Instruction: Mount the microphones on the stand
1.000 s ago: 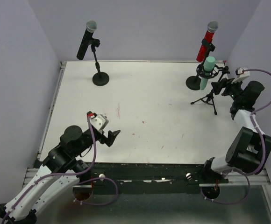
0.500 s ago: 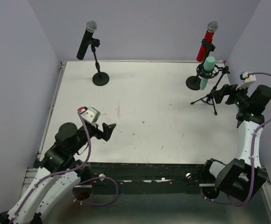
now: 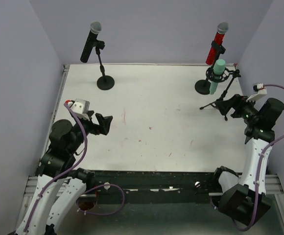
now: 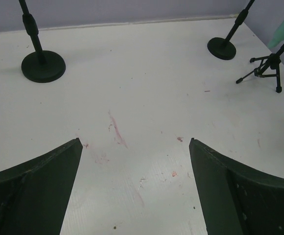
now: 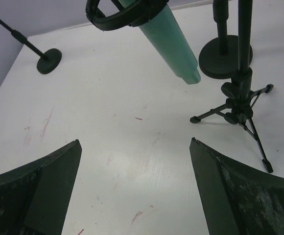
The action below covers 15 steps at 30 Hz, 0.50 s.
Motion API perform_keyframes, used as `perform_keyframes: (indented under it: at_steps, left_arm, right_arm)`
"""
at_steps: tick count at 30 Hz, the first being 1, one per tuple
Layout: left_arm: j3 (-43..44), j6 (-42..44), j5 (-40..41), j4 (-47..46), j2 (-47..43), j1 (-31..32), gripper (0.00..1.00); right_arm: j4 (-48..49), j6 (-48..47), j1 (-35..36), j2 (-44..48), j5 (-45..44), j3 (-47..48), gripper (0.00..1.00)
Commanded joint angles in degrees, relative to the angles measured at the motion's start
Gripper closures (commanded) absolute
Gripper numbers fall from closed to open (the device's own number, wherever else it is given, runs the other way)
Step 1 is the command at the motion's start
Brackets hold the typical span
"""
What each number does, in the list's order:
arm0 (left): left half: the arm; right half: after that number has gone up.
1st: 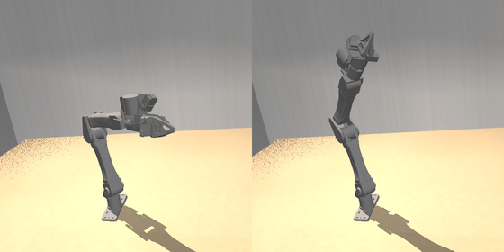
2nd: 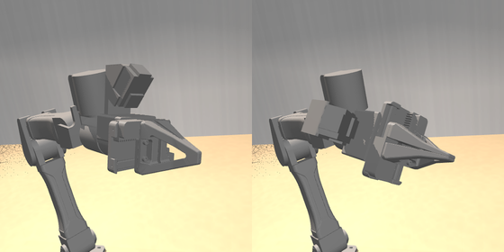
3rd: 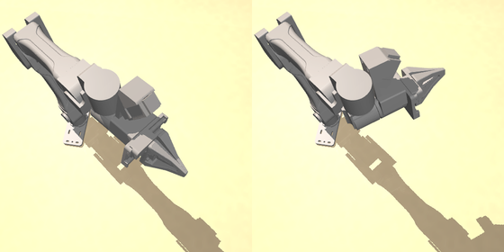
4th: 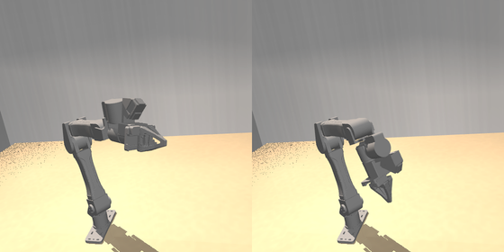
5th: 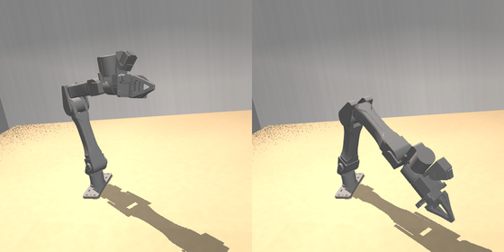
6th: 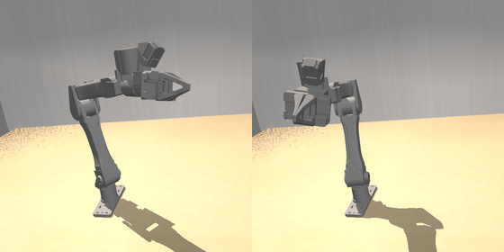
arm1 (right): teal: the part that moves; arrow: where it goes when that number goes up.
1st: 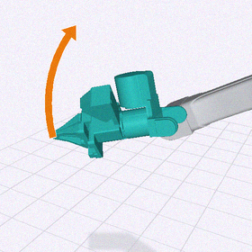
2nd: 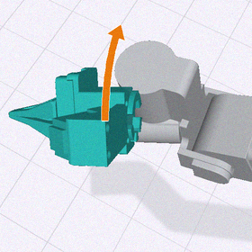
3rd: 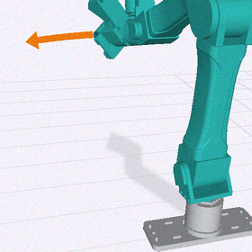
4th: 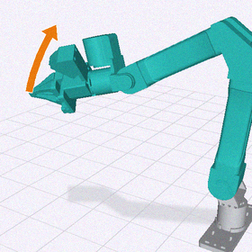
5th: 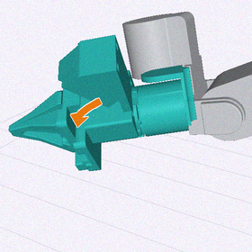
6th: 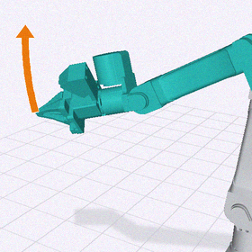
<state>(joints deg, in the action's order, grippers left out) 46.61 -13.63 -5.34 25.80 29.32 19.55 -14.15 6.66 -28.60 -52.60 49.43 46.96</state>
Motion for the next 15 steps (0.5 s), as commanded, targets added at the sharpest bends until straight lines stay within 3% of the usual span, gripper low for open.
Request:
perform_keyframes:
  at_steps: [1,15]
  left_arm:
    - [0.6,0.2,1.3,1.9,-3.2,-0.3,0.01]
    - [-3.7,-0.4,2.2,1.9,-7.3,-0.3,0.02]
  right_arm:
    - [4.6,8.0,-0.3,2.5,-6.0,-2.7,0.01]
    - [7.3,10.7,-0.3,5.2,-6.4,-5.0,0.0]
